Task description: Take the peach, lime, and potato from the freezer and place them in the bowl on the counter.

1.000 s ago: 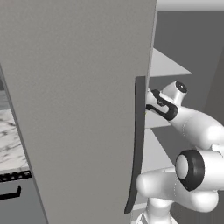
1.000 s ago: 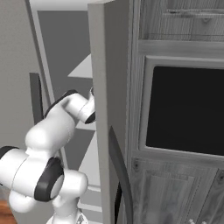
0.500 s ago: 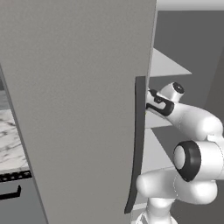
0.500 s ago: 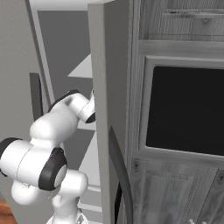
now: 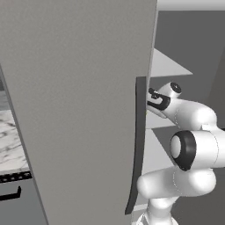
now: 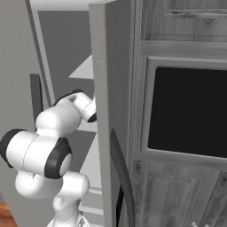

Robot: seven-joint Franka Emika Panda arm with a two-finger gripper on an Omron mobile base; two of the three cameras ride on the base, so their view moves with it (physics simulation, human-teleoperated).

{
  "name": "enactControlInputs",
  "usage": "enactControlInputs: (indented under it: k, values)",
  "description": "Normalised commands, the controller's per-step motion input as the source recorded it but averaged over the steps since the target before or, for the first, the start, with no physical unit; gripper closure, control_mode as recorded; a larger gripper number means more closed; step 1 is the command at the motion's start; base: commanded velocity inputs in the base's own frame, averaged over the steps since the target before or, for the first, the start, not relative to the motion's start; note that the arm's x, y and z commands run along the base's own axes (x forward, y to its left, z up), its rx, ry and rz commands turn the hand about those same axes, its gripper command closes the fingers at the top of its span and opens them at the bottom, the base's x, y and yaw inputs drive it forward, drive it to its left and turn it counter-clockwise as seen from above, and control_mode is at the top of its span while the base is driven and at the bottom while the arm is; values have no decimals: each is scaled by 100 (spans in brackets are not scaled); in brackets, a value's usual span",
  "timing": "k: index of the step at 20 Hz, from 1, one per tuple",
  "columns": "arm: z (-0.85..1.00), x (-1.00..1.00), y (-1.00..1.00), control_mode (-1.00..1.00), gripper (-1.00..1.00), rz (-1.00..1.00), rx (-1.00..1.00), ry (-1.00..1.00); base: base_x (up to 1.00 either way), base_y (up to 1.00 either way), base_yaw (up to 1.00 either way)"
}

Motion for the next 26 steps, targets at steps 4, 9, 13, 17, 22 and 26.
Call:
enactControlInputs:
  k: [4, 9, 13, 17, 22, 26]
  values:
    - [-13, 8, 0, -100, -100, 0, 0, 0, 0, 0, 0]
    - [-15, 9, 0, -100, -100, 0, 0, 0, 0, 0, 0]
    - [-6, 15, 0, -100, -100, 0, 0, 0, 0, 0, 0]
    - [-7, 16, 0, -100, -100, 0, 0, 0, 0, 0, 0]
    - [-11, 8, 0, -100, -100, 0, 0, 0, 0, 0, 0]
    - [-18, 6, 0, -100, 100, 0, 0, 1, 0, 0, 0]
